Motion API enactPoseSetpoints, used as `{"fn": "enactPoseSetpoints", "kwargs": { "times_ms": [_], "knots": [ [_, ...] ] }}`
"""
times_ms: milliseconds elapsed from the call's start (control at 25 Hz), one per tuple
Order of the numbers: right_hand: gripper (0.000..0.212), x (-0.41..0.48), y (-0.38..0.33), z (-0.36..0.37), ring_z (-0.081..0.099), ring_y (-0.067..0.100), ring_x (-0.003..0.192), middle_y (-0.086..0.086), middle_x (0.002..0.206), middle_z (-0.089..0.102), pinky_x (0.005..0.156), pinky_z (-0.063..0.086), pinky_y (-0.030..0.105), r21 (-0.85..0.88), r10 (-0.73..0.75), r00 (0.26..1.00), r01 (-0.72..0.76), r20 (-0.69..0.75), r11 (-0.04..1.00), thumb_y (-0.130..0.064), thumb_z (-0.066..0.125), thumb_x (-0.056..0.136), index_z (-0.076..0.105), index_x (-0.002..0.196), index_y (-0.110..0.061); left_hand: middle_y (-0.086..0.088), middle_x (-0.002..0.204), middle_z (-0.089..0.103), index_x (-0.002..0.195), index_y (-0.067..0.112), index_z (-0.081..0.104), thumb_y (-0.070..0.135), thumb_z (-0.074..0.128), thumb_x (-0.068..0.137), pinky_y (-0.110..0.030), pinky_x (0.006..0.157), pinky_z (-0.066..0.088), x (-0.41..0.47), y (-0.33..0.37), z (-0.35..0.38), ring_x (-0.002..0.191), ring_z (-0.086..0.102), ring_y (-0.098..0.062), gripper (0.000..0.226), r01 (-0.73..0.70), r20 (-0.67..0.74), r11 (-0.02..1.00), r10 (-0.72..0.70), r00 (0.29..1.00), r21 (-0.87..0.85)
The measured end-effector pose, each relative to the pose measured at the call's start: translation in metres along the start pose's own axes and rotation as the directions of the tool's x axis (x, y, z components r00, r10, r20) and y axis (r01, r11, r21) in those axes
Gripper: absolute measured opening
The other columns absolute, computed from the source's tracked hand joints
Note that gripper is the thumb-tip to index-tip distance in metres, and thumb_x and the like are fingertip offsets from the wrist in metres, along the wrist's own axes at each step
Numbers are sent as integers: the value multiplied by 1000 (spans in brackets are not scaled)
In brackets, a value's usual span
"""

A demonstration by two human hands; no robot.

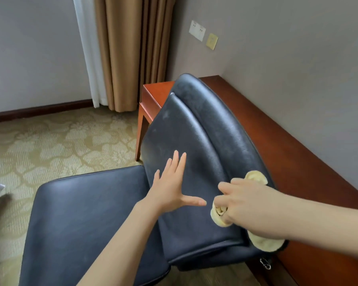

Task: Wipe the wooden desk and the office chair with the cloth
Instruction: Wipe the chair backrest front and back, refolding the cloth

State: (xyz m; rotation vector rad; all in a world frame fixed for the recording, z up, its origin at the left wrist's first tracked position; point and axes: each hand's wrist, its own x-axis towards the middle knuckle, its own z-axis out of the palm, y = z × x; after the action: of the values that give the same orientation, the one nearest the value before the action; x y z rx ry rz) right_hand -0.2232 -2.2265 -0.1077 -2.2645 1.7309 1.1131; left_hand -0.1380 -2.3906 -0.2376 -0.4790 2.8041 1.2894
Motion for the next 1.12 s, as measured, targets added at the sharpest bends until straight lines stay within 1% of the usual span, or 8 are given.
{"fn": "enactPoseSetpoints", "kwargs": {
  "times_ms": [80, 240, 360, 640, 720, 960, 1040, 1120],
  "knots": [
    [20, -11, 18, -9, 46, 12, 65, -14, 65, 51, 53, 30, 26, -16, 62, 998, -63, -30, 998, -13, 58, 52, 61, 58, -32, 10, 152, -33, 147, 27, -21, 71, 68, 60, -49, 116, -2, 4, 18, -3, 144, -18, -13, 132, -61, -14, 997, 62, 998, 52],
    [35, 1, 59, -15, 27, 16, 84, -8, 97, 51, 66, 21, 30, -18, 169, 981, -171, -91, 985, -3, 46, 76, 61, 93, -29, 9, 150, -34, 147, 22, -22, 69, 69, 62, -48, 117, -3, 5, 38, 5, 143, -21, -13, 133, -98, 57, 989, 92, 994, 107],
    [27, 29, 83, -21, 37, 21, 98, -4, 106, 52, 69, 22, 30, -46, 314, 941, -322, -122, 946, -4, 46, 83, 60, 97, -22, 8, 151, -33, 146, 21, -25, 68, 71, 62, -48, 118, -2, 2, 47, 13, 144, -18, -12, 136, -73, 83, 995, 67, 994, 73],
    [28, 87, 130, -36, 40, 26, 113, 1, 113, 52, 73, 25, 30, 40, 650, 715, -664, -257, 747, -3, 43, 93, 63, 107, -16, 3, 153, -31, 144, 16, -27, 69, 71, 60, -49, 118, 3, 0, 55, 16, 145, -14, -15, 140, -18, 88, 985, 3, 996, 170],
    [29, 86, 126, -34, 40, 26, 112, 2, 111, 51, 73, 25, 30, 75, 659, 700, -668, -274, 740, -2, 42, 92, 63, 106, -15, 3, 153, -30, 145, 16, -26, 70, 71, 59, -50, 118, 4, -1, 56, 16, 145, -12, -15, 141, -8, 80, 981, -8, 997, 192],
    [24, 26, 57, -7, 44, 24, 107, -2, 104, 53, 72, 29, 32, 136, 575, 750, -565, -326, 814, -8, 47, 87, 62, 99, -22, 0, 155, -27, 145, 14, -24, 73, 69, 57, -52, 116, 7, 0, 61, 16, 146, -9, -15, 141, 22, 66, 961, -41, 997, 276],
    [15, 6, 22, 2, 52, 20, 97, -6, 91, 57, 69, 34, 31, 128, 550, 752, -545, -362, 829, -19, 53, 82, 66, 87, -25, 1, 155, -25, 146, 15, -24, 74, 68, 56, -53, 116, 7, 0, 62, 15, 146, -7, -14, 141, 41, 57, 957, -60, 997, 287],
    [6, -12, -7, 7, 57, 18, 80, -7, 74, 58, 61, 38, 30, 181, 556, 735, -531, -388, 828, -30, 71, 64, 68, 67, -25, 3, 156, -23, 146, 18, -23, 74, 68, 57, -52, 116, 7, -3, 63, 16, 146, -5, -14, 139, 69, 47, 956, -86, 995, 285]
  ]
}}
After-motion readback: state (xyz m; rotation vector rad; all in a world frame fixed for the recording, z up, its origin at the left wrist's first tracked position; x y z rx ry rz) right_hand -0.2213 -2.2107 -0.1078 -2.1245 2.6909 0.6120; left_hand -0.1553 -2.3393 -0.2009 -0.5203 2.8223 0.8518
